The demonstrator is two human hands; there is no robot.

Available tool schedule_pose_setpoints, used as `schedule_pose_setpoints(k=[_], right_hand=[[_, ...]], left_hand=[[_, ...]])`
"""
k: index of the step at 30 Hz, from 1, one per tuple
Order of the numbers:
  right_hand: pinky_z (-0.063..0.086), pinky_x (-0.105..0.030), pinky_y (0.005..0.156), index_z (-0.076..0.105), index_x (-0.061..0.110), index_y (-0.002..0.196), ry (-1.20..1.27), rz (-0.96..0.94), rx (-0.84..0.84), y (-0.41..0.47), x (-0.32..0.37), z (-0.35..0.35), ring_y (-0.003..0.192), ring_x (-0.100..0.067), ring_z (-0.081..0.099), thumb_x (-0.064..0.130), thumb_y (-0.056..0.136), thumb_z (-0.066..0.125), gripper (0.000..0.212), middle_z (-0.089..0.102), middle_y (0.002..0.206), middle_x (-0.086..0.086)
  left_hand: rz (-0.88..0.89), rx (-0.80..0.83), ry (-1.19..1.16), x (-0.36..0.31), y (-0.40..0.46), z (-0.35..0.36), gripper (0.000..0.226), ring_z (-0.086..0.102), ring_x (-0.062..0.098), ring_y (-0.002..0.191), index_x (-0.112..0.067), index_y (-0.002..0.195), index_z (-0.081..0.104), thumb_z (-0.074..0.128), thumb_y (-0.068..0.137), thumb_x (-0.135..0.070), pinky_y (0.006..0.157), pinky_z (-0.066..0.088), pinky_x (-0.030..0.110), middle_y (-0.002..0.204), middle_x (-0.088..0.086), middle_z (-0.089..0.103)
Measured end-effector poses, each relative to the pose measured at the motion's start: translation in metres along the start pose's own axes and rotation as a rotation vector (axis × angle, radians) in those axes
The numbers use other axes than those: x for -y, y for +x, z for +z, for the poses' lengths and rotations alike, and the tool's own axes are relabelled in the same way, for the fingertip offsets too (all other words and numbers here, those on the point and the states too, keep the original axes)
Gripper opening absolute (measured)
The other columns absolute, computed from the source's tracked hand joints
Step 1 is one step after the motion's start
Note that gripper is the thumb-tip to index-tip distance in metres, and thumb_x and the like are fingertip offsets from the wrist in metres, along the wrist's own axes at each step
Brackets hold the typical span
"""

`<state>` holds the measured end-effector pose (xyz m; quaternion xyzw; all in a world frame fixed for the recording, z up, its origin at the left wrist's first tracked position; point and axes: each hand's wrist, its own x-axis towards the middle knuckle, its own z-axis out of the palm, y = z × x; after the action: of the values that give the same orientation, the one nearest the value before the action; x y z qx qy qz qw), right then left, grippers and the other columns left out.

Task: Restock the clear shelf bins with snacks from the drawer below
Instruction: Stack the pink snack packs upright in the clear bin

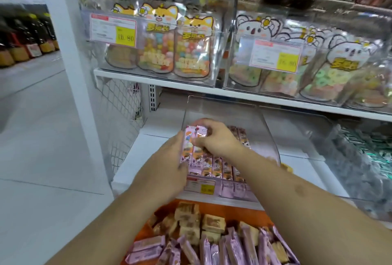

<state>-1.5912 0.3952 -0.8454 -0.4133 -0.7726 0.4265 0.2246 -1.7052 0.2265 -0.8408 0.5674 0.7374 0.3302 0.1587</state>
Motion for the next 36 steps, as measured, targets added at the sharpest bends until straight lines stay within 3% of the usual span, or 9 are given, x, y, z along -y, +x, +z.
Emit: schedule_pose_setpoints(k=[3,5,10,12,16,22,25,30,36], right_hand=[[0.061,-0.027,0.071,0.064,0.028,0.135,-0.133,-0.066,-0.034,0.007,-0.003,0.008,0.073,-0.009,0.071,0.018,0.094,0.076,0.044,0.068,0.118,0.013],[0.059,-0.02,0.063,0.061,0.029,0.14,-0.158,-0.072,-0.073,0.006,-0.006,0.011,0.068,-0.007,0.073,0.019,0.095,0.076,0.048,0.058,0.129,0.017],[0.065,-0.038,0.071,0.058,0.031,0.143,-0.143,-0.038,-0.044,0.0,-0.011,0.007,0.074,-0.017,0.077,0.026,0.095,0.076,0.052,0.05,0.153,0.004],[0.061,-0.024,0.069,0.062,0.032,0.138,-0.2,-0.033,0.006,-0.003,-0.01,0.003,0.08,-0.011,0.074,0.029,0.095,0.077,0.046,0.051,0.155,0.008],[0.056,-0.025,0.074,0.069,0.032,0.122,-0.201,-0.013,0.181,-0.009,-0.008,0.002,0.091,-0.015,0.073,0.028,0.09,0.082,0.034,0.054,0.149,0.008],[0.038,-0.021,0.093,0.055,0.03,0.144,-0.367,-0.007,0.216,-0.008,-0.002,0.013,0.128,-0.007,0.049,0.035,0.076,0.093,0.078,0.05,0.153,0.011],[0.041,-0.012,0.082,0.055,0.028,0.142,-0.376,-0.039,0.188,-0.006,0.001,0.015,0.105,-0.001,0.054,0.026,0.076,0.093,0.076,0.057,0.134,0.013],[0.049,-0.023,0.078,0.055,0.033,0.137,-0.403,-0.054,0.037,0.008,-0.009,0.024,0.112,-0.016,0.06,0.03,0.069,0.094,0.078,0.059,0.129,0.005],[0.035,-0.025,0.098,0.039,0.036,0.152,-0.478,-0.084,0.113,0.007,-0.02,0.025,0.118,-0.009,0.038,0.042,0.062,0.096,0.107,0.044,0.138,0.004]], left_hand=[[0.006,0.006,-0.025,0.005,0.005,0.005,0.081,0.042,0.014,0.146,-0.046,0.162,0.007,0.058,0.102,-0.026,0.113,0.04,0.032,0.165,-0.017,0.029],[-0.013,0.004,-0.011,0.009,0.006,0.007,0.082,0.034,0.013,0.15,-0.041,0.163,0.005,0.057,0.103,-0.028,0.116,0.034,0.032,0.169,-0.016,0.022],[-0.007,0.001,-0.015,0.012,0.006,0.01,0.084,0.028,0.011,0.153,-0.039,0.164,0.002,0.059,0.102,-0.029,0.118,0.029,0.029,0.171,-0.016,0.016],[-0.009,0.003,-0.026,0.013,0.007,0.01,0.085,0.028,0.011,0.153,-0.039,0.164,0.002,0.059,0.102,-0.03,0.118,0.03,0.031,0.171,-0.016,0.016],[-0.015,-0.003,-0.024,0.011,0.006,0.01,0.085,0.031,0.011,0.152,-0.04,0.164,0.002,0.06,0.102,-0.031,0.116,0.033,0.03,0.171,-0.016,0.017],[-0.027,-0.007,-0.044,0.011,0.007,0.011,0.086,0.034,0.013,0.151,-0.041,0.164,0.004,0.061,0.101,-0.03,0.12,0.037,0.037,0.17,-0.015,0.02],[-0.007,-0.005,-0.065,0.013,0.008,0.011,0.086,0.041,0.014,0.147,-0.046,0.163,0.006,0.063,0.099,-0.031,0.116,0.044,0.043,0.167,-0.015,0.029],[0.009,-0.015,-0.106,0.011,0.006,0.01,0.083,0.05,0.011,0.139,-0.049,0.16,0.015,0.065,0.097,-0.026,0.111,0.049,0.044,0.158,-0.018,0.043],[0.012,-0.042,-0.111,0.012,0.006,0.01,0.076,0.055,0.001,0.117,-0.049,0.156,0.025,0.063,0.097,-0.021,0.095,0.049,0.024,0.137,-0.022,0.054]])
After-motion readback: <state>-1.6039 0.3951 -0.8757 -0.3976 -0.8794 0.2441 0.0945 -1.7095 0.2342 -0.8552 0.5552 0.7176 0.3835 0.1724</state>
